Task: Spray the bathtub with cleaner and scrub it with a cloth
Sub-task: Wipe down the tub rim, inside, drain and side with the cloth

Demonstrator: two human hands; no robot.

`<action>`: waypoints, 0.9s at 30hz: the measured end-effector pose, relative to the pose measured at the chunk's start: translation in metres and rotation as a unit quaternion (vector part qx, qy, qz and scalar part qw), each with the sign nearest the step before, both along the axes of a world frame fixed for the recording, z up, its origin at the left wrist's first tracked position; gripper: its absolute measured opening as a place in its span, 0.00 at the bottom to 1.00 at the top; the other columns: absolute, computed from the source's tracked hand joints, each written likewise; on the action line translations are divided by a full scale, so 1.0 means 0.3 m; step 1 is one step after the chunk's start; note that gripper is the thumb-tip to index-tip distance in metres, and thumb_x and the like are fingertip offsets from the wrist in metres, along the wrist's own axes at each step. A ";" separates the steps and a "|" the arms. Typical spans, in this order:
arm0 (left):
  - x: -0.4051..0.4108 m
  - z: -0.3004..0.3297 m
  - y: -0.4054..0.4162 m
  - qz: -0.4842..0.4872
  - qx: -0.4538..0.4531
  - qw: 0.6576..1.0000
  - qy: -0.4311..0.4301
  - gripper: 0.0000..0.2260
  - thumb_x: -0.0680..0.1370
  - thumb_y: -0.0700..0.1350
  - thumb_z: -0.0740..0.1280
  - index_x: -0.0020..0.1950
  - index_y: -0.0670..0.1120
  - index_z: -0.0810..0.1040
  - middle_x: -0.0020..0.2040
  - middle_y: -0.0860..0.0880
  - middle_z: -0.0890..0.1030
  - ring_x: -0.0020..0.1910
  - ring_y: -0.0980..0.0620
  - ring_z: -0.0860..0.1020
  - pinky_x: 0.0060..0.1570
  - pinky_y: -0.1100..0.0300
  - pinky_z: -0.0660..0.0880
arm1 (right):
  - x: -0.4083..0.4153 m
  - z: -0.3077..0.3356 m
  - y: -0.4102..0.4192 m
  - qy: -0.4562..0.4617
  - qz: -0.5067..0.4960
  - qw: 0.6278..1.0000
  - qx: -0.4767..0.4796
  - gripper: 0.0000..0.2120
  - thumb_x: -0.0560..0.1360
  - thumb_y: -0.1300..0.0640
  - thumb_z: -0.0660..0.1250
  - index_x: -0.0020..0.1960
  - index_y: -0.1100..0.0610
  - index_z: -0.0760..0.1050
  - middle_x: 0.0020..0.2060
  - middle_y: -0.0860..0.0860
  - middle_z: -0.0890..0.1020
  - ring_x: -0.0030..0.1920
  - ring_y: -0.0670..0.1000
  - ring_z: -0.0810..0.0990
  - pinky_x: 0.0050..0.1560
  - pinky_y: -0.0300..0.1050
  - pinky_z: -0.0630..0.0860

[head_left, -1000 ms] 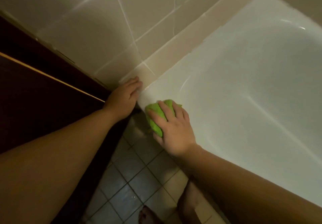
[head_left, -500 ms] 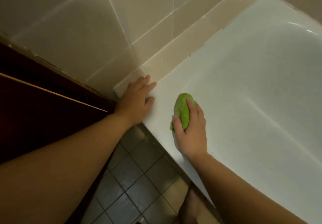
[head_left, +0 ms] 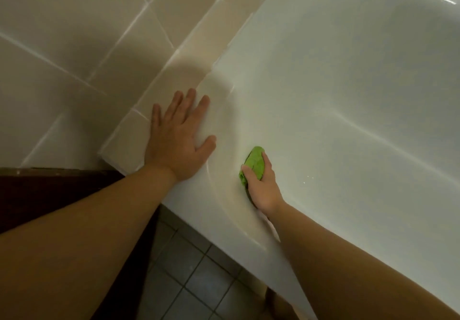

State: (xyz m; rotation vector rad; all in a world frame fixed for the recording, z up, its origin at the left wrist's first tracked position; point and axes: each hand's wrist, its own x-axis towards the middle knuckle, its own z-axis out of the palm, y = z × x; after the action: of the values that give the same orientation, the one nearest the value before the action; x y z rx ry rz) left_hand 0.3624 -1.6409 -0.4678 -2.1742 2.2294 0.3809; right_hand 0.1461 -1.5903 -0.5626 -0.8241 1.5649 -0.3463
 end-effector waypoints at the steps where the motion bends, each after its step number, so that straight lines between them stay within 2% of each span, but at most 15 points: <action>1: -0.006 0.000 -0.024 -0.006 -0.001 1.000 -0.002 0.37 0.77 0.65 0.56 0.84 0.57 0.51 0.85 0.50 0.49 0.83 0.48 0.46 0.79 0.38 0.42 | -0.020 -0.015 -0.003 -0.015 -0.010 1.000 0.022 0.36 0.80 0.39 0.65 0.82 0.39 0.52 0.77 0.48 0.66 0.74 0.53 0.69 0.74 0.48 0.64; 3: -0.013 0.004 -0.070 -0.015 -0.009 1.000 -0.007 0.37 0.76 0.65 0.56 0.84 0.57 0.51 0.85 0.50 0.50 0.83 0.48 0.48 0.79 0.38 0.42 | -0.042 -0.037 -0.017 -0.045 -0.030 0.997 0.055 0.31 0.84 0.46 0.61 0.83 0.43 0.53 0.74 0.48 0.68 0.69 0.50 0.70 0.67 0.41 0.62; 5: -0.023 0.004 -0.118 -0.026 -0.013 0.999 -0.014 0.38 0.75 0.65 0.57 0.84 0.57 0.52 0.85 0.49 0.51 0.83 0.47 0.49 0.78 0.38 0.43 | -0.055 -0.068 -0.034 -0.048 -0.044 0.995 0.070 0.29 0.85 0.50 0.59 0.83 0.45 0.53 0.77 0.51 0.66 0.72 0.52 0.68 0.68 0.41 0.61; 7: -0.033 0.003 -0.157 -0.039 -0.013 0.999 -0.016 0.39 0.75 0.65 0.58 0.84 0.57 0.52 0.85 0.49 0.52 0.83 0.46 0.50 0.79 0.37 0.43 | -0.052 -0.081 -0.053 -0.046 -0.070 0.993 0.077 0.29 0.85 0.50 0.58 0.83 0.44 0.53 0.79 0.52 0.64 0.76 0.55 0.66 0.70 0.44 0.61; 10: -0.044 0.005 -0.209 -0.054 -0.020 0.998 -0.010 0.38 0.75 0.65 0.58 0.84 0.57 0.54 0.84 0.49 0.54 0.83 0.46 0.51 0.79 0.37 0.44 | -0.016 -0.057 -0.090 -0.057 -0.111 0.990 0.062 0.30 0.84 0.48 0.59 0.83 0.41 0.52 0.79 0.49 0.62 0.76 0.54 0.65 0.68 0.44 0.61; 12: -0.050 0.008 -0.245 -0.064 -0.020 0.998 -0.009 0.37 0.75 0.64 0.58 0.84 0.57 0.55 0.84 0.49 0.54 0.83 0.46 0.51 0.79 0.37 0.44 | 0.028 -0.007 -0.115 -0.059 -0.118 0.991 0.018 0.31 0.83 0.45 0.61 0.83 0.40 0.52 0.78 0.48 0.62 0.74 0.53 0.66 0.72 0.48 0.63; 14: -0.057 0.011 -0.284 -0.075 -0.015 0.997 -0.010 0.37 0.76 0.64 0.57 0.84 0.58 0.54 0.84 0.49 0.53 0.83 0.46 0.51 0.79 0.38 0.44 | 0.077 0.050 -0.132 -0.046 -0.107 0.991 -0.066 0.33 0.81 0.42 0.63 0.82 0.39 0.52 0.75 0.46 0.65 0.73 0.50 0.67 0.75 0.51 0.65; 16: -0.067 0.012 -0.321 -0.090 -0.014 0.996 -0.012 0.36 0.76 0.64 0.56 0.84 0.58 0.54 0.84 0.49 0.53 0.83 0.46 0.50 0.79 0.38 0.44 | 0.116 0.109 -0.151 -0.036 -0.092 0.984 -0.146 0.33 0.79 0.37 0.62 0.80 0.33 0.52 0.74 0.44 0.65 0.72 0.47 0.67 0.74 0.48 0.66; 18: -0.079 0.009 -0.357 -0.105 -0.016 0.994 -0.013 0.36 0.76 0.64 0.55 0.84 0.59 0.53 0.84 0.50 0.53 0.83 0.47 0.50 0.79 0.38 0.44 | 0.128 0.122 -0.177 -0.015 -0.074 0.975 -0.208 0.30 0.79 0.35 0.59 0.78 0.29 0.50 0.76 0.43 0.64 0.74 0.45 0.65 0.75 0.45 0.63; 20: -0.085 0.004 -0.381 -0.120 -0.018 0.993 -0.009 0.36 0.76 0.64 0.56 0.84 0.59 0.54 0.84 0.50 0.53 0.83 0.47 0.50 0.79 0.38 0.44 | 0.109 0.054 -0.189 0.015 -0.065 0.971 -0.230 0.29 0.81 0.37 0.57 0.79 0.31 0.49 0.79 0.44 0.61 0.78 0.45 0.60 0.77 0.46 0.58; 22: -0.086 -0.002 -0.395 -0.134 -0.025 0.991 -0.002 0.36 0.76 0.63 0.57 0.84 0.58 0.54 0.84 0.50 0.53 0.83 0.47 0.50 0.79 0.38 0.44 | 0.063 -0.070 -0.190 0.020 -0.105 0.979 -0.174 0.31 0.82 0.39 0.57 0.81 0.35 0.49 0.81 0.44 0.59 0.80 0.46 0.58 0.80 0.50 0.56; 24: -0.088 -0.006 -0.411 -0.144 -0.031 0.989 0.007 0.36 0.75 0.63 0.58 0.83 0.59 0.55 0.84 0.51 0.54 0.83 0.48 0.51 0.79 0.38 0.44 | 0.010 -0.210 -0.178 0.014 -0.159 0.983 -0.086 0.31 0.83 0.40 0.59 0.82 0.39 0.51 0.80 0.46 0.62 0.79 0.48 0.61 0.80 0.53 0.59; 27: -0.108 -0.014 -0.459 -0.150 -0.036 0.988 0.017 0.36 0.74 0.63 0.58 0.83 0.60 0.56 0.84 0.50 0.55 0.83 0.49 0.52 0.79 0.38 0.45 | -0.063 -0.397 -0.134 0.034 -0.191 0.981 0.024 0.35 0.79 0.35 0.60 0.82 0.38 0.52 0.76 0.51 0.67 0.76 0.57 0.67 0.77 0.58 0.63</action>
State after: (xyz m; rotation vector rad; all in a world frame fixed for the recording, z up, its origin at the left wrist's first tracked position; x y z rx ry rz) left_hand 0.3301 -1.7786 -0.4718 -1.8281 2.5746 0.3360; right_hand 0.1273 -1.6306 -0.6816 -0.4988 1.7890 -0.5591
